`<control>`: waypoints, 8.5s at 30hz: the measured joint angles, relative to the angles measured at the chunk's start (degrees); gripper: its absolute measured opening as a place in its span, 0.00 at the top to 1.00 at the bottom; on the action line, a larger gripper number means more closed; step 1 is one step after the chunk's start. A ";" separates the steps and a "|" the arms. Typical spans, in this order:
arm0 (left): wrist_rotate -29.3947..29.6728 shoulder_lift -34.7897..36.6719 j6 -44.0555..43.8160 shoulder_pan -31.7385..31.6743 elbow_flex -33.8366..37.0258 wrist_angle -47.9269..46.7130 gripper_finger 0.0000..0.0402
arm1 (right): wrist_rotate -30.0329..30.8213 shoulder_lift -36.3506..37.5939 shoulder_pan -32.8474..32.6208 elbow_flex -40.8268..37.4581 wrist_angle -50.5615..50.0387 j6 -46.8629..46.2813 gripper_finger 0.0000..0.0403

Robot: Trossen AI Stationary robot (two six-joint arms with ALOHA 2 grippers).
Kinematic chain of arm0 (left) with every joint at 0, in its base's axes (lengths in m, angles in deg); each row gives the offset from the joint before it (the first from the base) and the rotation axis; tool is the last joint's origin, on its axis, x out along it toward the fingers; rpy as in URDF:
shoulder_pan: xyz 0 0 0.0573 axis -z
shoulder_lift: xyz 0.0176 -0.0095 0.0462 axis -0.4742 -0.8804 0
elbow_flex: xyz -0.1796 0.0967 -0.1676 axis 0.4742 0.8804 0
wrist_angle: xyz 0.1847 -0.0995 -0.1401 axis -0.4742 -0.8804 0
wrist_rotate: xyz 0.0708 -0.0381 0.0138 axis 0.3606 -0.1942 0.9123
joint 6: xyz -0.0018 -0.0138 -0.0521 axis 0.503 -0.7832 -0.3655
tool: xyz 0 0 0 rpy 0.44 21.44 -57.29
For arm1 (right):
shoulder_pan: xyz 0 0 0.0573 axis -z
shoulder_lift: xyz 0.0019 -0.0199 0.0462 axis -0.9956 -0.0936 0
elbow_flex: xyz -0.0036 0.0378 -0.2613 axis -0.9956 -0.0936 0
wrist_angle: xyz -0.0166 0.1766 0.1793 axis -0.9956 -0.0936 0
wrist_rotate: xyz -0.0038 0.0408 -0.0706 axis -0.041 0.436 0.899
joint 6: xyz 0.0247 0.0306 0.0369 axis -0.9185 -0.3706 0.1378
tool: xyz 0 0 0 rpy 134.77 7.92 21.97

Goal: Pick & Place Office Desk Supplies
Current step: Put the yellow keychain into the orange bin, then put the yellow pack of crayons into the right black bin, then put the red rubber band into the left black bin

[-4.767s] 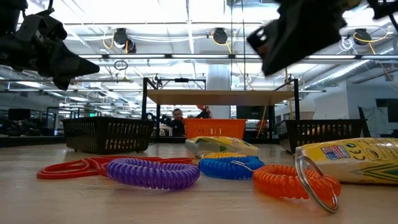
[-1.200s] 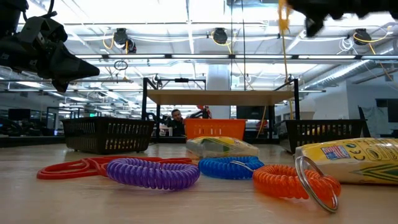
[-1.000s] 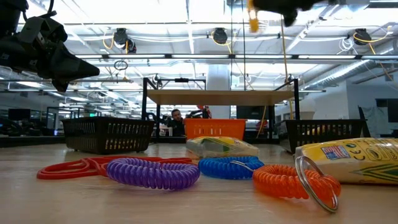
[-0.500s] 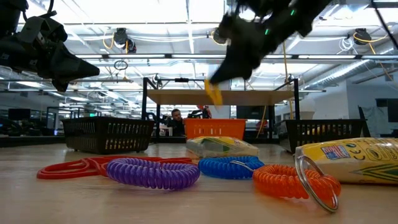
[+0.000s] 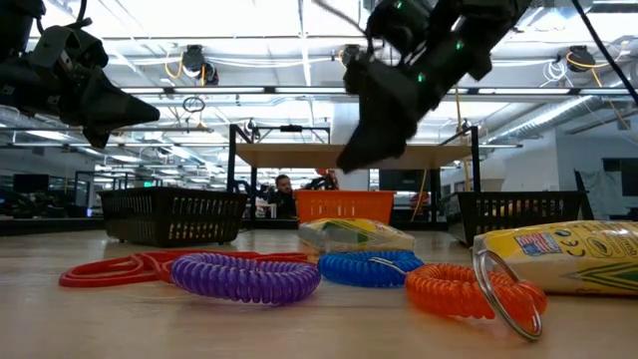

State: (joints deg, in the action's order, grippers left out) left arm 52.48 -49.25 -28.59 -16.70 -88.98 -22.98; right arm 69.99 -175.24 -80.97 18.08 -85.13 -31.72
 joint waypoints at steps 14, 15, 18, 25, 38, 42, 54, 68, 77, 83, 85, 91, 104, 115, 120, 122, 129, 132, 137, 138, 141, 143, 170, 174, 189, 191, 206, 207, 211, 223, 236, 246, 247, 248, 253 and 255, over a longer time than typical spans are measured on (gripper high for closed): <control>-0.04 0.00 -0.32 0.00 0.00 -0.04 0.95 | -1.56 30.95 -5.18 -2.68 3.76 5.99 0.98; -0.04 0.00 -0.32 -0.02 0.00 -0.06 0.95 | -1.54 33.51 -5.76 -3.46 3.72 6.27 0.99; -0.04 -0.02 -0.16 0.00 0.00 -0.04 0.95 | -1.13 40.89 -7.22 -6.19 4.25 6.46 1.00; -0.04 -0.01 -0.40 -0.01 0.00 -0.09 0.95 | -0.58 56.23 -10.04 -17.86 10.22 6.13 1.00; -0.04 -0.02 -1.53 -0.02 0.00 -0.11 0.95 | 3.89 77.77 -11.16 -37.01 15.17 4.22 1.00; -0.04 -0.02 -2.47 -0.02 0.00 -0.11 0.95 | 4.73 83.04 -11.14 -39.45 11.14 3.91 1.00; -0.07 -0.02 -3.12 -0.01 0.00 -0.11 0.95 | 4.64 88.64 -11.14 -43.54 9.17 2.03 1.00; -0.07 0.00 -1.59 -0.02 0.00 -0.11 0.95 | 4.82 86.46 -11.14 -43.54 7.93 1.89 1.00; 0.33 -0.02 -1.46 -0.02 0.00 -0.09 0.95 | 6.16 84.97 -11.17 -43.52 2.58 -2.00 1.00; 0.37 -0.01 -0.77 -0.02 0.00 -0.09 0.95 | 7.52 75.93 -11.45 -42.63 -1.69 -6.94 1.00; 0.35 -0.01 -0.17 0.00 0.00 -0.09 0.95 | 7.58 71.32 -12.50 -41.10 -1.53 -7.81 1.00; 0.37 0.00 0.07 -0.02 0.00 -0.09 0.95 | 7.63 55.28 -17.87 -32.86 -1.98 -7.57 1.00; 0.37 -0.01 0.35 -0.02 0.00 -0.11 0.95 | 12.17 25.83 -26.96 -6.29 -22.83 -13.54 0.80; 0.37 0.00 0.05 -0.01 0.00 -0.13 0.95 | 10.44 9.18 -32.97 1.70 -23.31 -20.16 0.50; 0.37 0.00 0.05 -0.02 0.00 -0.13 0.95 | 10.48 3.71 -35.04 2.40 -22.79 -23.29 0.50; 0.37 0.00 0.05 0.00 0.00 -0.13 0.95 | 10.48 2.12 -35.55 2.40 -21.96 -24.33 0.50; 0.37 0.00 0.11 0.00 0.00 -0.13 0.95 | 9.92 -2.78 -36.08 2.43 -18.95 -25.79 0.50; 0.37 -0.01 0.29 0.00 0.00 -0.13 0.95 | 7.62 -4.69 -36.02 2.41 -17.95 -26.10 0.50; 0.37 0.00 0.38 -0.02 0.00 -0.18 0.95 | 7.38 -7.66 -36.02 2.43 -20.00 -28.34 0.50; 0.37 -0.01 0.48 -0.01 0.00 -0.20 0.95 | 7.38 -8.13 -36.02 2.43 -20.69 -28.69 0.51; 0.37 -0.02 0.48 -0.02 0.00 -0.21 0.95 | 7.09 -9.15 -36.02 2.60 -21.76 -29.62 0.52; 0.37 0.00 0.48 -0.01 0.00 -0.22 0.95 | 6.00 -9.21 -35.99 2.62 -22.30 -29.66 0.54; 0.36 -0.01 0.00 0.00 -0.02 -0.20 0.95 | 10.79 14.21 -35.04 0.56 -10.69 -9.83 0.75; 0.37 0.00 0.00 0.00 -0.02 -0.20 0.95 | 10.55 23.73 -34.35 -5.53 -0.67 -3.59 0.81; 0.35 -0.01 0.02 -0.01 -0.02 -0.21 0.95 | 14.14 63.14 -33.72 -40.41 26.24 1.51 0.83; 0.35 0.00 0.09 0.00 -0.02 -0.24 0.95 | 16.46 67.29 -33.73 -44.38 28.27 1.56 0.85; 0.35 0.00 0.03 0.00 -0.02 -0.35 0.95 | 19.83 77.26 -33.73 -49.39 25.63 -0.28 0.85; 0.35 -0.01 0.05 -0.01 -0.02 -0.35 0.95 | 20.78 76.54 -33.74 -47.84 23.31 -0.47 0.85; 0.35 -0.01 0.03 -0.02 -0.02 -0.39 0.95 | 27.82 70.65 -33.65 -38.13 7.57 -2.99 0.84; 0.37 -0.02 -0.02 0.00 -0.02 -0.42 0.95 | 31.35 43.50 -22.79 -19.39 -35.52 -24.78 0.84; 0.35 0.00 -0.30 0.00 -0.02 -0.35 0.95 | 20.88 30.78 -13.23 -19.30 -32.81 -22.58 0.84; 0.35 -0.01 -0.28 -0.01 -0.02 -0.35 0.95 | 16.18 29.54 -10.71 -19.30 -31.89 -22.28 0.64; 0.36 -0.01 -0.28 -0.01 -0.02 -0.35 0.95 | 15.30 29.54 -10.46 -19.30 -31.85 -22.38 0.62; 0.37 -0.01 -0.28 -0.02 -0.02 -0.35 0.95 | 14.46 29.54 -10.23 -19.30 -31.85 -22.52 0.60; 0.36 -0.01 -0.23 0.00 -0.02 -0.33 0.95 | 13.57 32.27 -9.70 -19.32 -30.43 -21.30 0.57; 0.37 -0.01 -0.19 -0.01 -0.02 -0.32 0.95 | 13.67 35.97 -9.85 -19.39 -27.55 -18.64 0.57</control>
State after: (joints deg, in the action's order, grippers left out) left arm 52.85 -49.25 -28.79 -16.70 -89.00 -23.30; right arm 83.66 -139.27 -90.82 -1.31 -112.68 -50.36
